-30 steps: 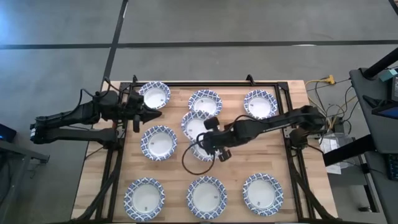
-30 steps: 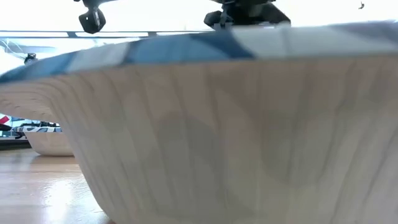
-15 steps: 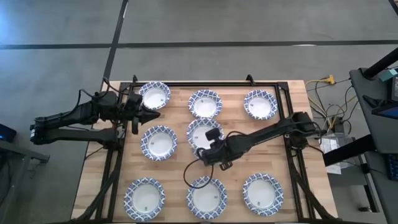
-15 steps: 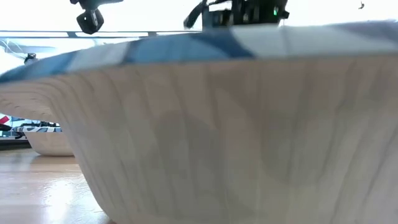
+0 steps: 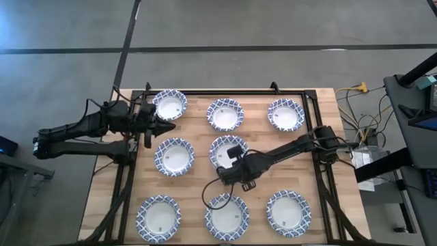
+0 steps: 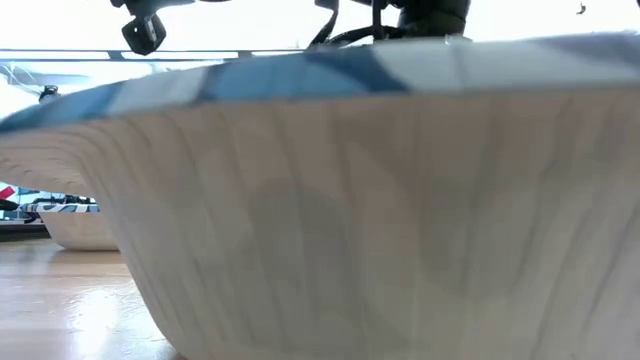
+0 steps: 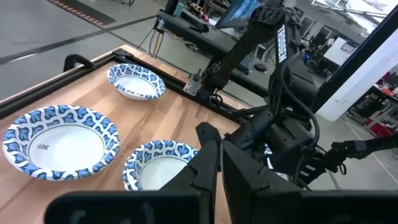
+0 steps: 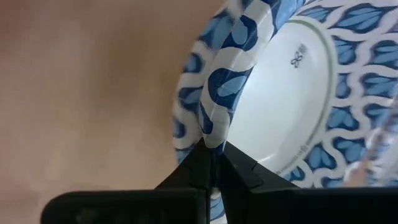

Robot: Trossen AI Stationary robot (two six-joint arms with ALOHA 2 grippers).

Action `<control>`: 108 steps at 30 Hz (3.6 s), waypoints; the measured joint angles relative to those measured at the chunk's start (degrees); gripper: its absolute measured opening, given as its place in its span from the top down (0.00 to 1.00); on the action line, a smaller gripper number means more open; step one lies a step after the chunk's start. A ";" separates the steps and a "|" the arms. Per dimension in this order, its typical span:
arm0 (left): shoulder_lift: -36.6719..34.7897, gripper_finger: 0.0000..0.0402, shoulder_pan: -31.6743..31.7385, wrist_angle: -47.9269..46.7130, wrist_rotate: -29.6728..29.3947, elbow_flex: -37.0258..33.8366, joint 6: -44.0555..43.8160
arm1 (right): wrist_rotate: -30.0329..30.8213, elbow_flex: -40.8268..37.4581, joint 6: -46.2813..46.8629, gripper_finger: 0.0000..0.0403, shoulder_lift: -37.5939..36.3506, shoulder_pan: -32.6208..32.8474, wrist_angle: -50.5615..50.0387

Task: Nest bowls inside each other
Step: Stack the blue paper bowl into the blue paper bowl

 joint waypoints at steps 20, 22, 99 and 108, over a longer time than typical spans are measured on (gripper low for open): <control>0.83 0.98 0.00 -0.13 0.07 -0.11 0.09 | -8.69 0.35 8.62 0.68 -7.24 -0.64 3.26; 1.13 0.98 0.00 -0.01 0.07 -0.11 0.09 | -8.69 0.35 11.17 0.69 -7.39 -0.92 3.18; 11.25 0.98 -0.02 12.73 -3.89 0.21 -11.20 | 23.01 -81.99 130.28 0.49 -68.32 -20.48 50.30; 10.56 0.98 -0.02 13.23 -3.85 0.33 -12.81 | 23.79 -83.45 130.43 0.50 -68.32 -23.29 48.94</control>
